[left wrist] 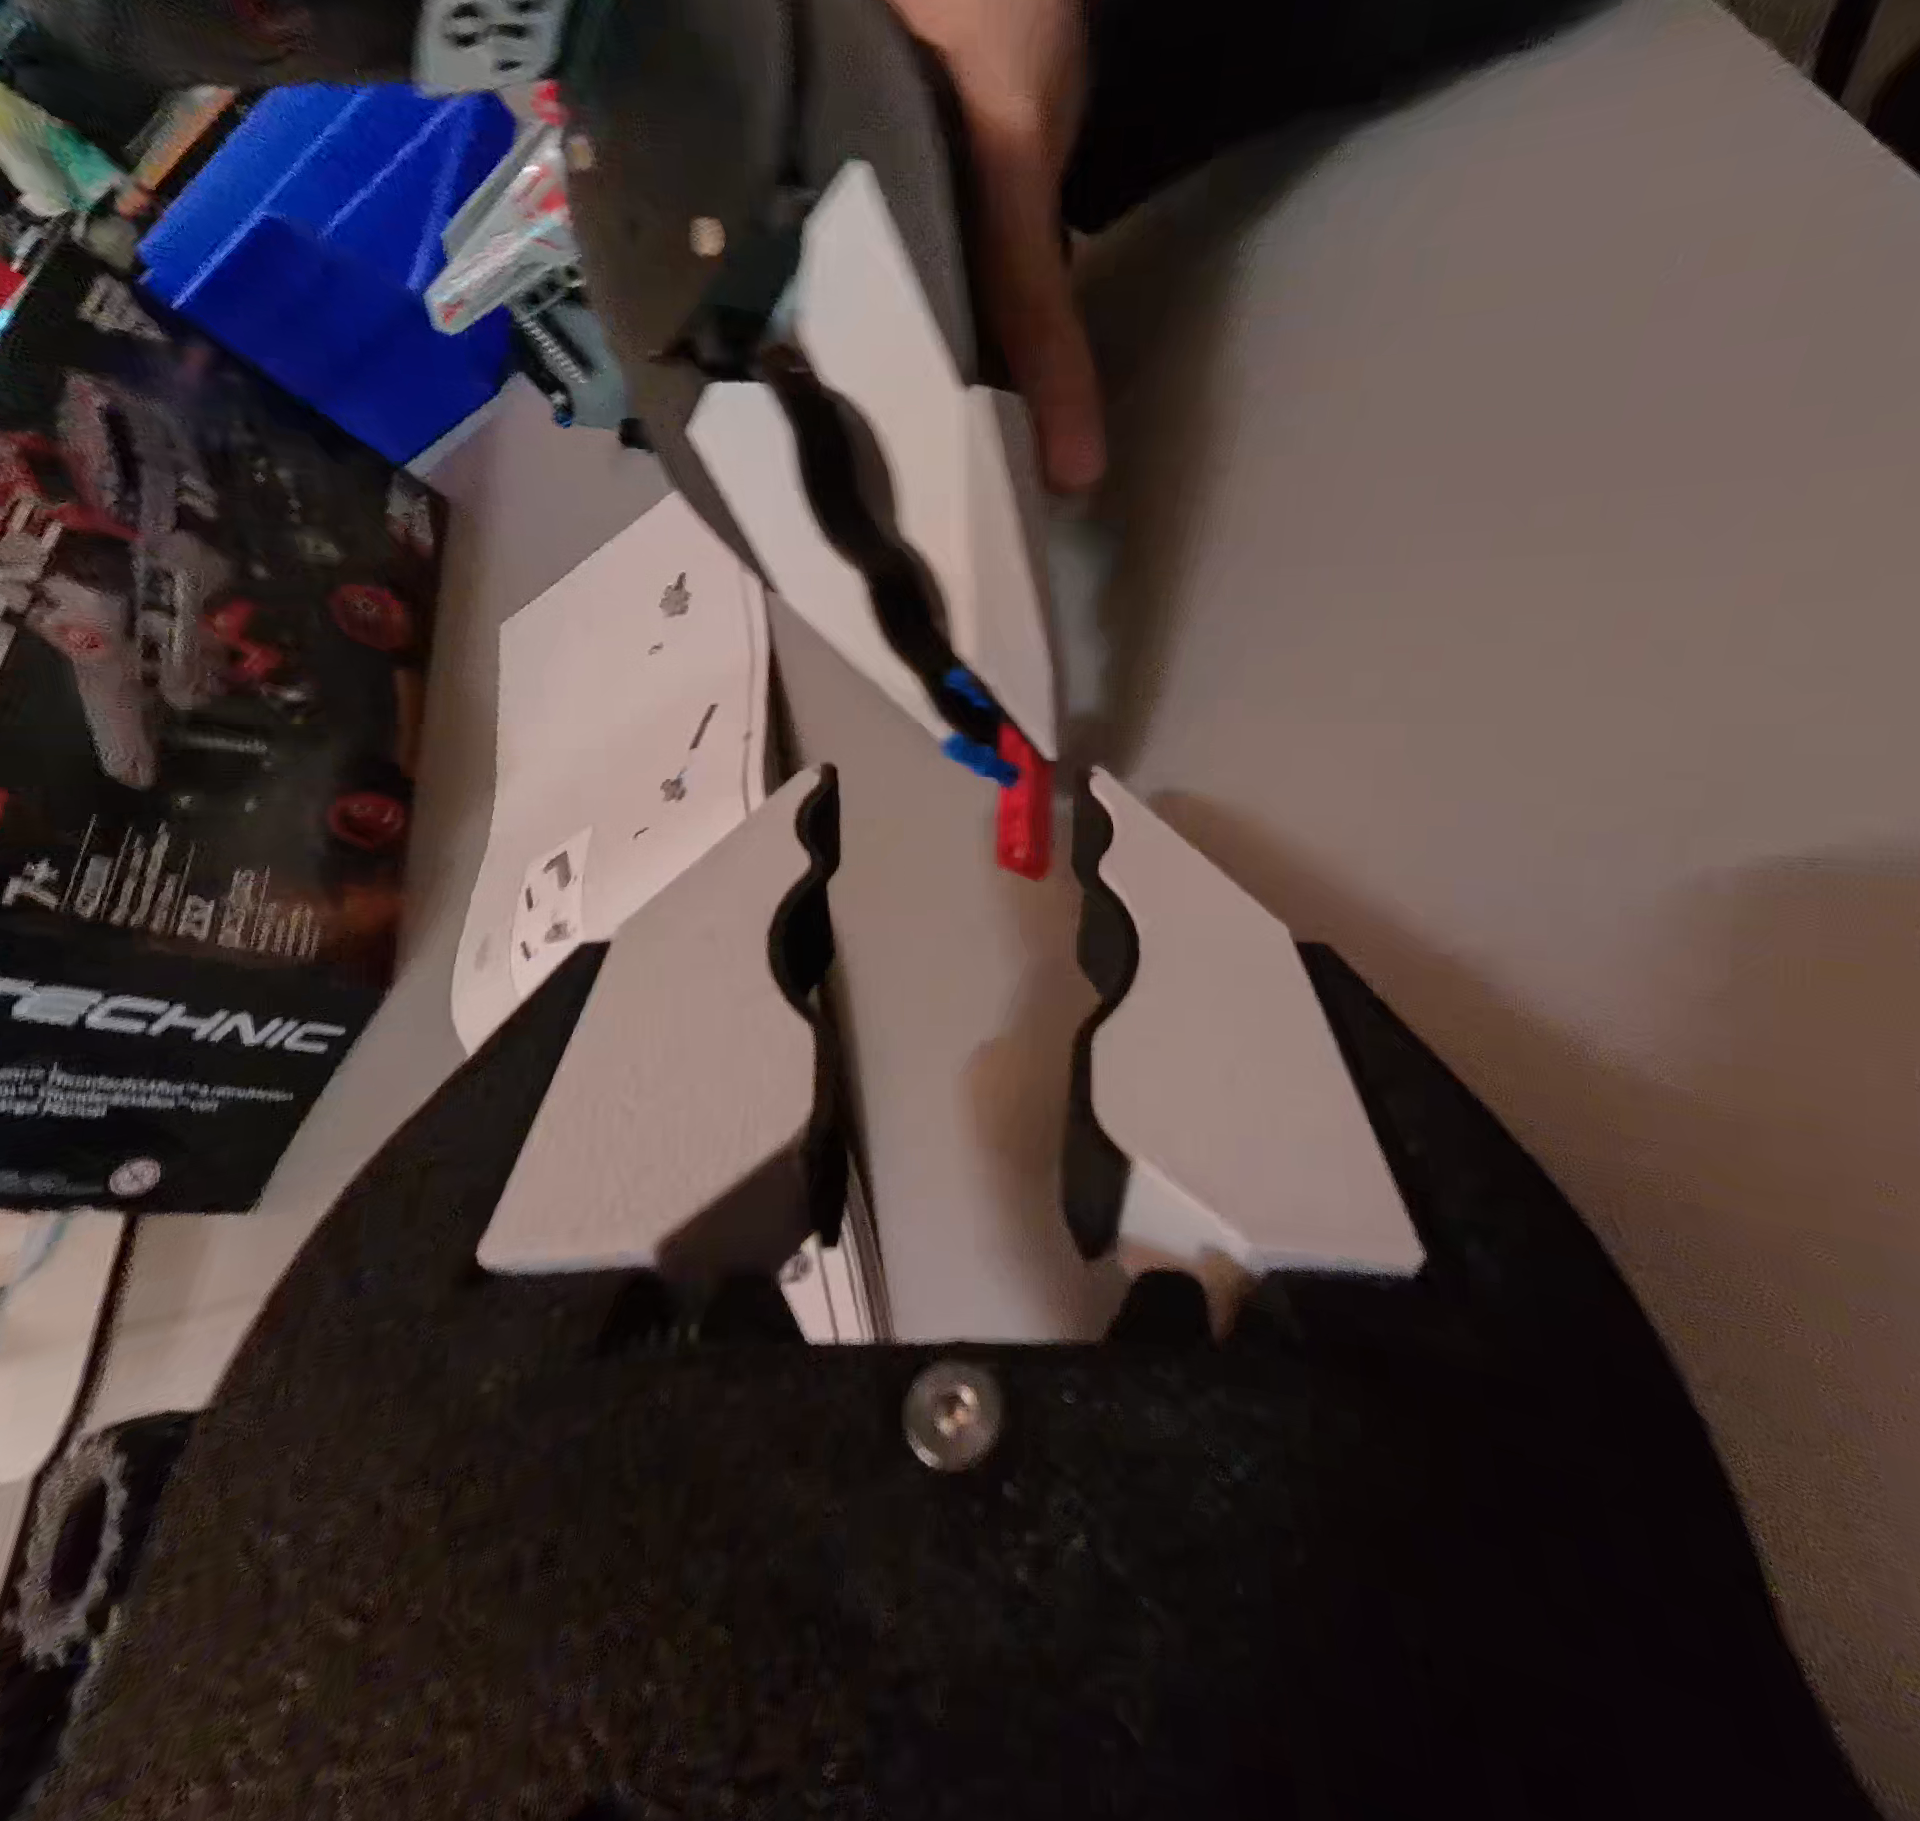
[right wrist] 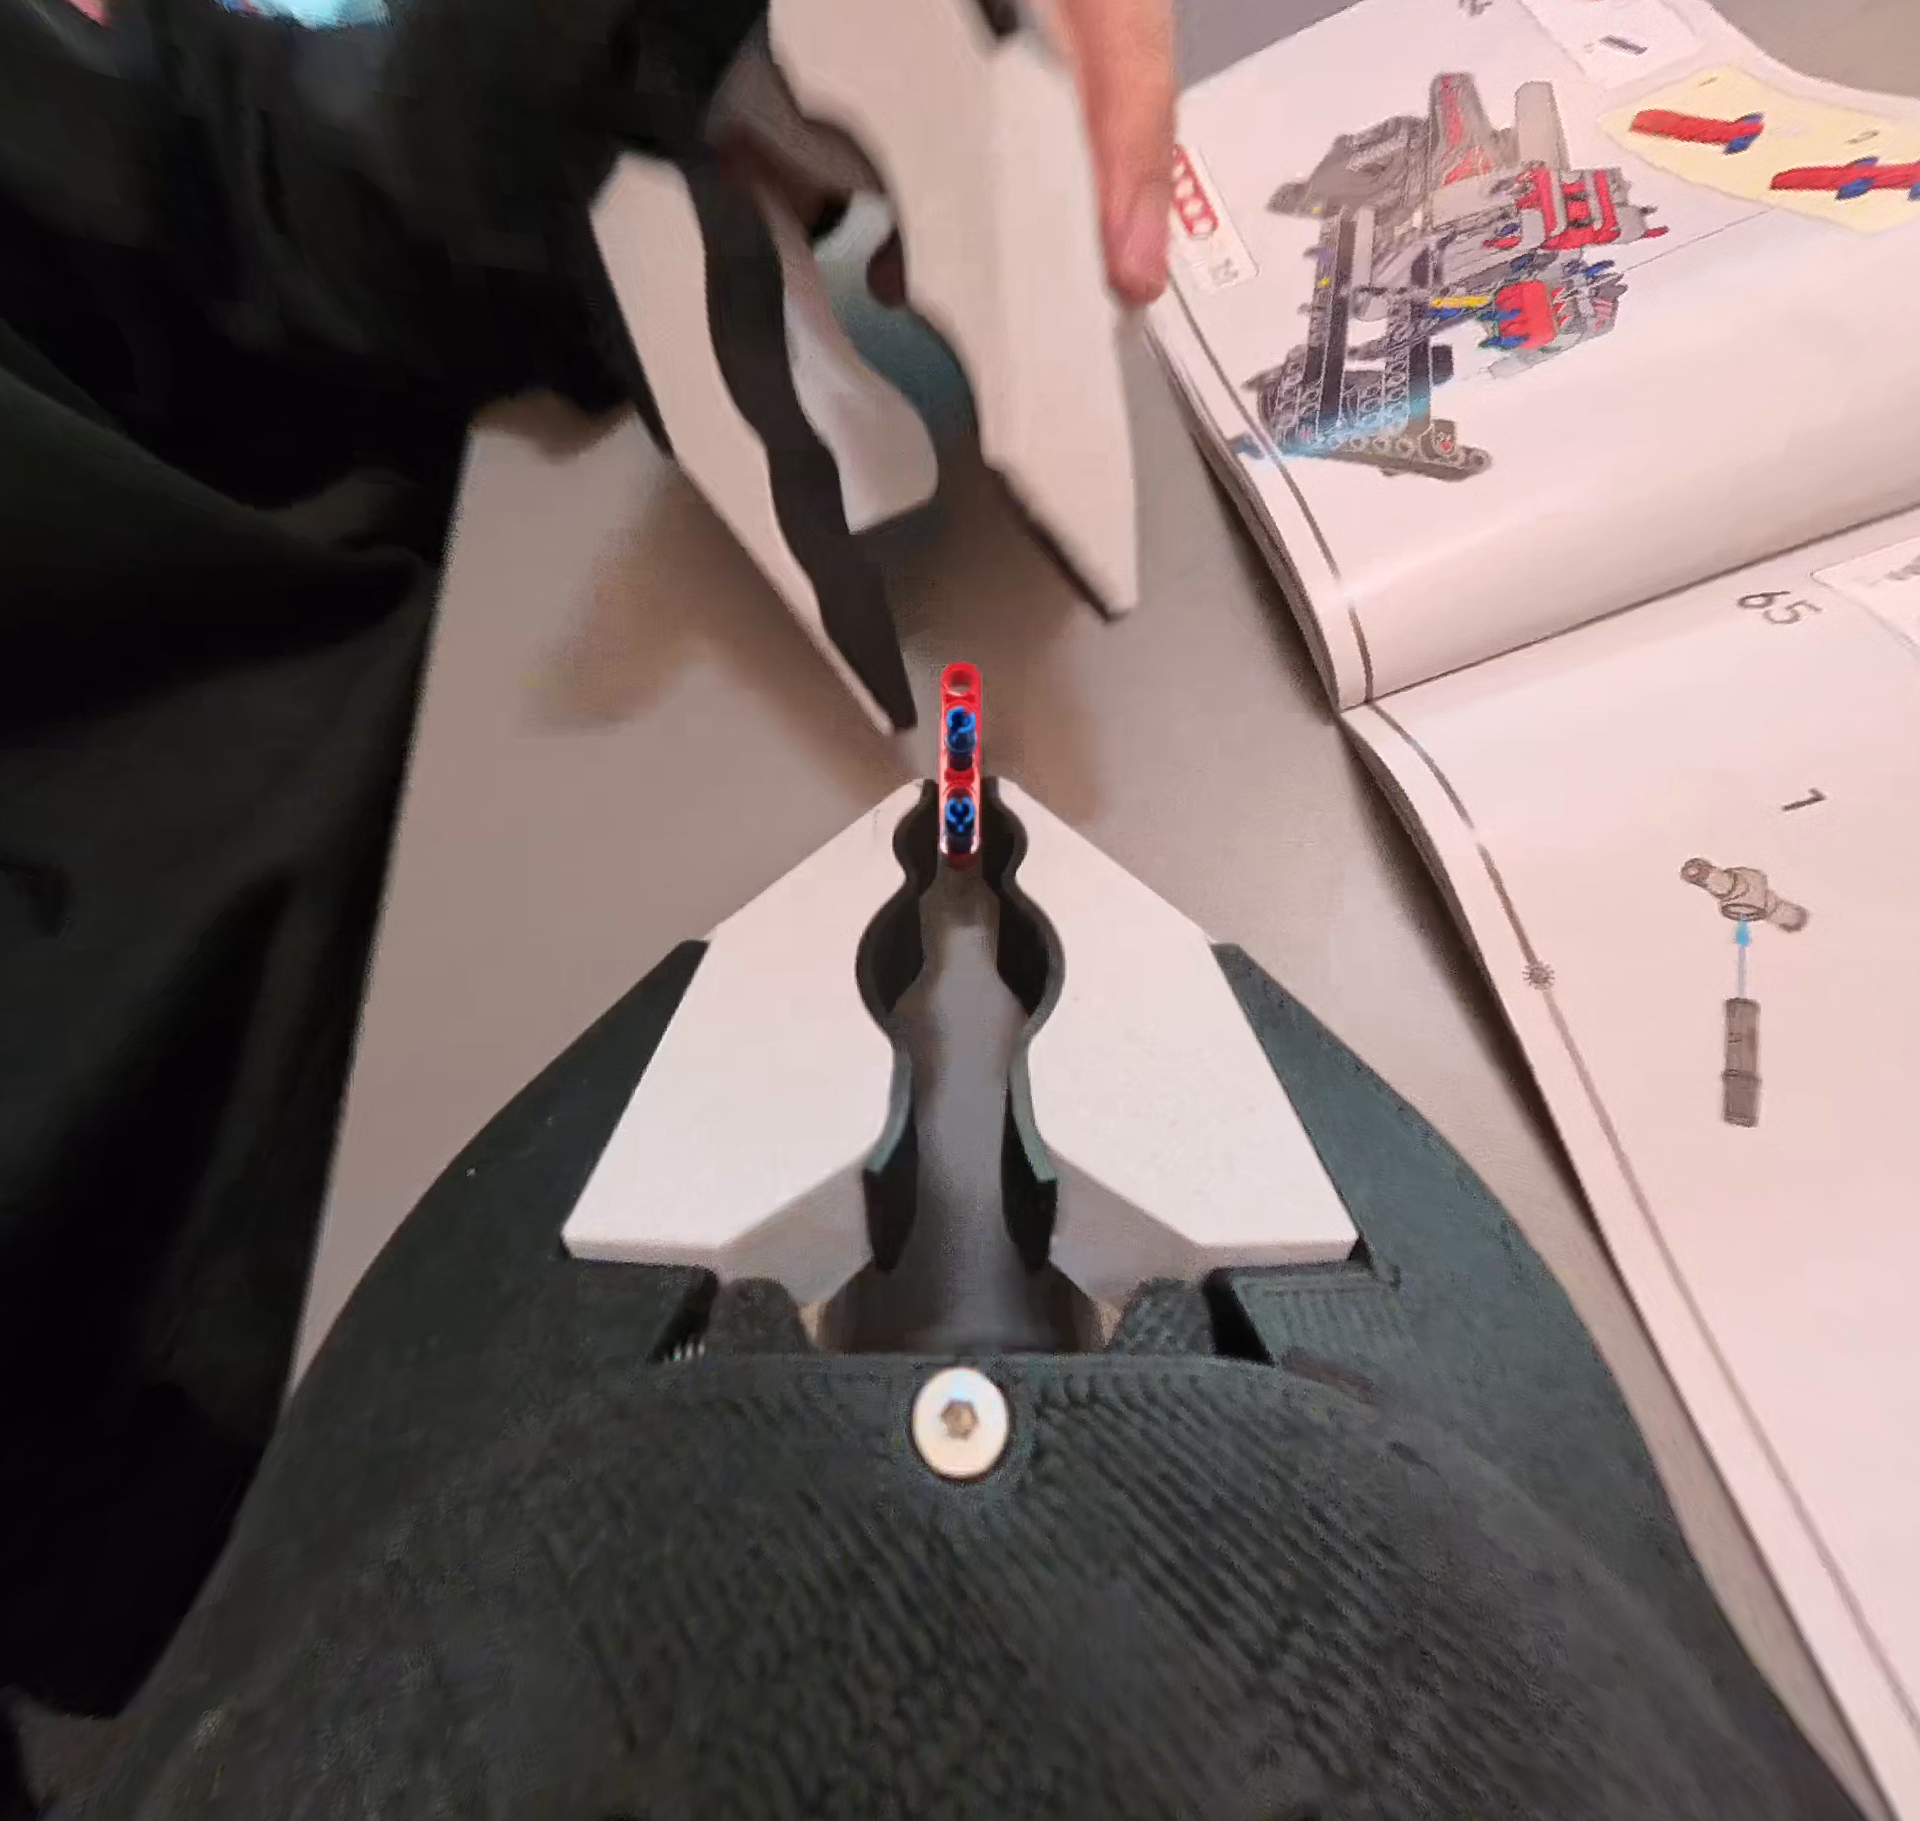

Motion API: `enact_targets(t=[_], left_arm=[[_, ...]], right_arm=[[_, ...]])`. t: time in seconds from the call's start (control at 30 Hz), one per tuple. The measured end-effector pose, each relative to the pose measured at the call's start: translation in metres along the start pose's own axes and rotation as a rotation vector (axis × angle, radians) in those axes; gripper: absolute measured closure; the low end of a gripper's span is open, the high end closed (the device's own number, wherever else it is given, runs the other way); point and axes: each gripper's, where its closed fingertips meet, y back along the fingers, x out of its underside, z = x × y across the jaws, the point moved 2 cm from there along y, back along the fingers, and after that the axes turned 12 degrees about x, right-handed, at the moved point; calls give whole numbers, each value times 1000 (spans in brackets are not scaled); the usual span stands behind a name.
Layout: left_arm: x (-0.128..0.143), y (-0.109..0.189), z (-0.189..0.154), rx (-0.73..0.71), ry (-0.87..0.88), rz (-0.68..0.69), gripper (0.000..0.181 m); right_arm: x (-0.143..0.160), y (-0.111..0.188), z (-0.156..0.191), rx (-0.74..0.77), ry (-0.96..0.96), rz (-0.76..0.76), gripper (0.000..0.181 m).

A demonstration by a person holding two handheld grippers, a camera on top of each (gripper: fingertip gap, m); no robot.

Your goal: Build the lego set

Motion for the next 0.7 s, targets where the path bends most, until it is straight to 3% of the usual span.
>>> enact_targets(t=[0.17, 0.33, 0.7], left_arm=[[4, -4, -2, -37, -106, 102, 146], [0, -2, -6, 4, -91, 62, 144], [-13, 1, -16, 77, -73, -36, 160]], right_arm=[[-10, 13, 7, -164, -164, -89, 175], [-7, 10, 15, -335, -362, -47, 175], [-7, 12, 19, -379, -381, -47, 175]])
